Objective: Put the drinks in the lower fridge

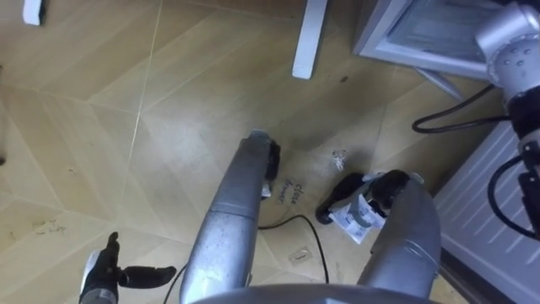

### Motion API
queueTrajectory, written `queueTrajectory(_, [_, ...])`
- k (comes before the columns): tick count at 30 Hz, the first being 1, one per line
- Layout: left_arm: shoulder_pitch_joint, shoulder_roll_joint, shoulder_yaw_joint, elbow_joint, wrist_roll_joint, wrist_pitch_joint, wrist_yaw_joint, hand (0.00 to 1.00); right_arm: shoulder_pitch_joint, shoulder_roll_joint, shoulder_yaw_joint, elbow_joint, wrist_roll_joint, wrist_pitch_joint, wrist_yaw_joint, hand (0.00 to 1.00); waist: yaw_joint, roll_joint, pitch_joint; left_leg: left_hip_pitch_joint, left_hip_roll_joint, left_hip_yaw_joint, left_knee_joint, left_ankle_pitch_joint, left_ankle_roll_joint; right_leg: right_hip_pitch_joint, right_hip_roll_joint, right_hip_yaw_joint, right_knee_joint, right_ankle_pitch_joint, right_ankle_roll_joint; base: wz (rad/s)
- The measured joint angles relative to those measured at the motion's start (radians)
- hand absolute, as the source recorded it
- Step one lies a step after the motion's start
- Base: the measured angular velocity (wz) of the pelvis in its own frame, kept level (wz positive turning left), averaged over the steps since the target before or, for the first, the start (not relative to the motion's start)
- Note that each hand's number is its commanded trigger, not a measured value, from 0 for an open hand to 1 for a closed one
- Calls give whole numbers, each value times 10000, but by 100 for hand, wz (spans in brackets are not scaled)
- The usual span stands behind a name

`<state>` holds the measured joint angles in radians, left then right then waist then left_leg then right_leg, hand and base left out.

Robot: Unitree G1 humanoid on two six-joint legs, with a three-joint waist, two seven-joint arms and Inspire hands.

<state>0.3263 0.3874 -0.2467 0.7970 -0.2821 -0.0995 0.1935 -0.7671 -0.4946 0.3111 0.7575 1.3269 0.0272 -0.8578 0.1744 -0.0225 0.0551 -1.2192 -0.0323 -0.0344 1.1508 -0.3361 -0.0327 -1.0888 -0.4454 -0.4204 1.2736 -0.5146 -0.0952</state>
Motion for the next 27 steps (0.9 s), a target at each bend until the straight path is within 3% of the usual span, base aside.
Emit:
queueTrajectory(7, [3,115,-306,1,-20,-23,-1,0,0,-4,125,-48,-3,9,-127,0,-15,0,0,160,-64,5,-187,92,116,251,-45,-111,-227,111,158,4])
queueTrajectory(13, [2,129,-273,-35,-15,-72,-1,0,0,-48,127,-662,21,396,-439,0,-31,1,-1,272,-108,18,-221,99,115,286,2,-19,-253,183,123,-1])
queueTrajectory(17, [2,129,-281,-25,-9,-88,-2,0,1,-48,128,-637,16,397,-483,0,10,2,-1,354,-107,-3,-228,114,94,368,30,-29,-264,185,118,0])
queueTrajectory(21, [2,129,-310,-31,-9,-89,-4,0,3,-47,136,-561,75,399,-468,0,34,2,-1,507,-102,-3,-433,176,79,509,82,-54,-451,201,241,0])
queueTrajectory(27, [-26,150,-309,121,-52,-100,-3,0,26,-49,206,-511,844,399,-401,0,-36,-1,1,999,-108,-15,-933,319,54,962,167,-156,-890,367,167,1])
